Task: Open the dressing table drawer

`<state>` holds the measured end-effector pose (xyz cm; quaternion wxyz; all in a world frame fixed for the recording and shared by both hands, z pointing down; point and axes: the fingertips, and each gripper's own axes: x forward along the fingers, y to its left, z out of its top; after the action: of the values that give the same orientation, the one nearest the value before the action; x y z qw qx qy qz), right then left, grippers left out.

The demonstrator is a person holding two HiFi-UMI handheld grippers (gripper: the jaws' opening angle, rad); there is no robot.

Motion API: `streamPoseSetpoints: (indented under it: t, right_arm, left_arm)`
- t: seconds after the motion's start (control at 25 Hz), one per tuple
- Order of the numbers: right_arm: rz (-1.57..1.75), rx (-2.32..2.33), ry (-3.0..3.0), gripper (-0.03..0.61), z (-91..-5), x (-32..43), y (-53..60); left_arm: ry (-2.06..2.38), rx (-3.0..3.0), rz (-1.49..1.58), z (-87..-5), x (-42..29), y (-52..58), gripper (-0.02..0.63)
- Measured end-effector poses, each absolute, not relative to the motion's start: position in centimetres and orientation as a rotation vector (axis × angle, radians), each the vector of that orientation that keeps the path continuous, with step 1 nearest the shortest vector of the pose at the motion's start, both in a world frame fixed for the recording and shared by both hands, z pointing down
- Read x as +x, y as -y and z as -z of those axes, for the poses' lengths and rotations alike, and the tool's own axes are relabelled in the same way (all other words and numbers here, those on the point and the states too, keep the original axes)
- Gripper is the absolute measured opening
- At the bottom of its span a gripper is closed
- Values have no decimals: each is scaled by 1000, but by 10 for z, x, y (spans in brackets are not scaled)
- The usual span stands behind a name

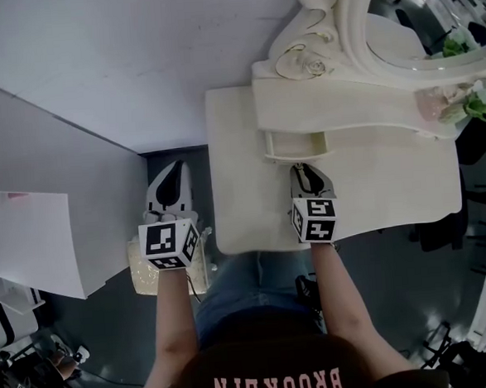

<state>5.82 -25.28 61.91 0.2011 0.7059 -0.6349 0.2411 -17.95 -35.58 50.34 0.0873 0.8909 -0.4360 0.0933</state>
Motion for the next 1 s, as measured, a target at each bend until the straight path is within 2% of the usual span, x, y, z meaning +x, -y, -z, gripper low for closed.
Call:
streamPoseSetpoints:
  t: [0.52,0.72,0.8,1.0]
  right_arm:
    - [-681,1993,1758,83,-620,55,241]
    - [-686,1988,1760,92,-618,55,241]
    - [-692,1988,1774,118,-616,54,242]
    - [-687,1980,1795,120,-610,54,244]
  left_arm:
    - [1314,2646,-271,-502,-186,340,8]
    - [1321,2653,-255,-495,-186,340,8]
    - [1321,2657,-254,-494,-185,340,8]
    - [1319,2661,-261,-492,-181,337,8]
